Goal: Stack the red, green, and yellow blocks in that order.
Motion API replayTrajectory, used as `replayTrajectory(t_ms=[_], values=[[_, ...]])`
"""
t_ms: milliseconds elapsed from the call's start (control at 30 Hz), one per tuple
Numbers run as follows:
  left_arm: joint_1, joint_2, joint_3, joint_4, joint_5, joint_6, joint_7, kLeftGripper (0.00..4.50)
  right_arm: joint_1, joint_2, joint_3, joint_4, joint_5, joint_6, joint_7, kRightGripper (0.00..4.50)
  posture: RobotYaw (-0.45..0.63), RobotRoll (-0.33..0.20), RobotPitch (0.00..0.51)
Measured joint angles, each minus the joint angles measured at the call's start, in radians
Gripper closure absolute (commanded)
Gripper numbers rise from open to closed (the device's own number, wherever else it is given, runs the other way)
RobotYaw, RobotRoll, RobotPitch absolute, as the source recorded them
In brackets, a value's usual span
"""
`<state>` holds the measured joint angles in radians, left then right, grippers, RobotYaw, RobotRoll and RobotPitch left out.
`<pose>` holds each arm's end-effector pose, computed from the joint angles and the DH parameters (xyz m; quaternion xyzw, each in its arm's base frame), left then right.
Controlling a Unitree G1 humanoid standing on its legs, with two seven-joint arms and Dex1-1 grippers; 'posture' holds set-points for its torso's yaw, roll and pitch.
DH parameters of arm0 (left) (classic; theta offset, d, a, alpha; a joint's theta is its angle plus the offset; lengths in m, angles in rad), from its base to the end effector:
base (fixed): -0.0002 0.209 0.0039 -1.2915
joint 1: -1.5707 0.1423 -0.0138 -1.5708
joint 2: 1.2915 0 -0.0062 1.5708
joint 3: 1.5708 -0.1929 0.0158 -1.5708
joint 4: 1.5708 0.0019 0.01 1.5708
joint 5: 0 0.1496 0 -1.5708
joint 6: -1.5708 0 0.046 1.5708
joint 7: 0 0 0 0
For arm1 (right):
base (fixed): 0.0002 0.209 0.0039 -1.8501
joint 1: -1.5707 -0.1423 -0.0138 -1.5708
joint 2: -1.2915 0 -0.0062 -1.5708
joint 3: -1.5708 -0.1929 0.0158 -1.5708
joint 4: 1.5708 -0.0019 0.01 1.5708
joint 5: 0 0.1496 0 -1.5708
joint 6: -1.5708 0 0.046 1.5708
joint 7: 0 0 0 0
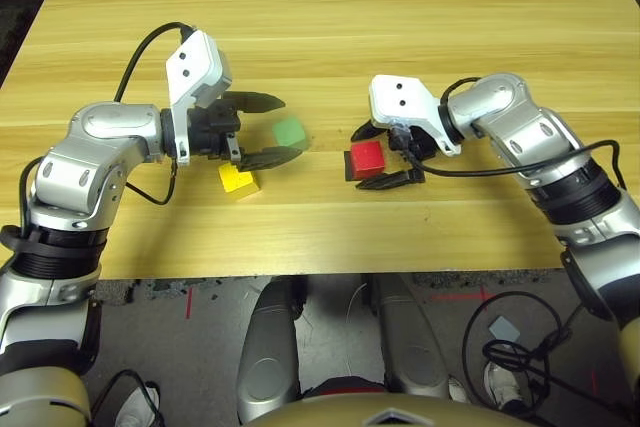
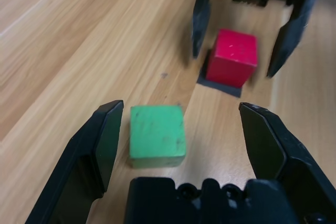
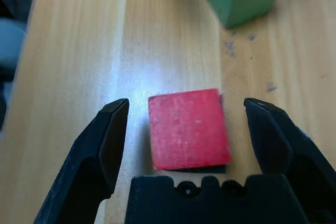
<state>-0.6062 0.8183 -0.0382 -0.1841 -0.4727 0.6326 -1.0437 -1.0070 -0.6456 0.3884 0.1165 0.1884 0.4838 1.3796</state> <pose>0.2779 0.2314 0.2386 0.1989 0.0532 -0.5217 0.8279 0.3305 -0.1532 0.2664 -0.3352 0.0970 0.6546 0.6706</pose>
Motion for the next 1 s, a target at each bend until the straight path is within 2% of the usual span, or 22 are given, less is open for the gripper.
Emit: replayTrajectory(t_ms=[133,233,500,800,1000], values=[[-0.001,0.005,-0.006,-0.021,0.019,0.042,0.027,0.00,-0.110,-0.055,-0.086,0.130,0.023,-0.113,0.095,0.04,0.29,-0.048,0.322],[-0.005,0.010,-0.016,-0.023,0.043,0.060,0.042,0.00,-0.134,-0.092,-0.136,0.198,0.033,-0.159,0.159,0.04,0.26,-0.045,0.318],[-0.055,-0.008,-0.104,-0.012,0.097,0.069,0.045,0.00,-0.124,-0.121,-0.180,0.226,0.041,-0.177,0.184,0.04,0.20,-0.028,0.315],[-0.082,-0.039,-0.165,0.015,0.161,0.067,0.048,0.00,-0.073,-0.121,-0.206,0.138,0.060,-0.122,0.126,0.04,0.17,-0.010,0.318],[-0.082,-0.040,-0.168,0.027,0.196,0.081,0.054,1.97,-0.044,-0.121,-0.218,0.113,0.062,-0.101,0.099,0.00,0.17,-0.005,0.320]])
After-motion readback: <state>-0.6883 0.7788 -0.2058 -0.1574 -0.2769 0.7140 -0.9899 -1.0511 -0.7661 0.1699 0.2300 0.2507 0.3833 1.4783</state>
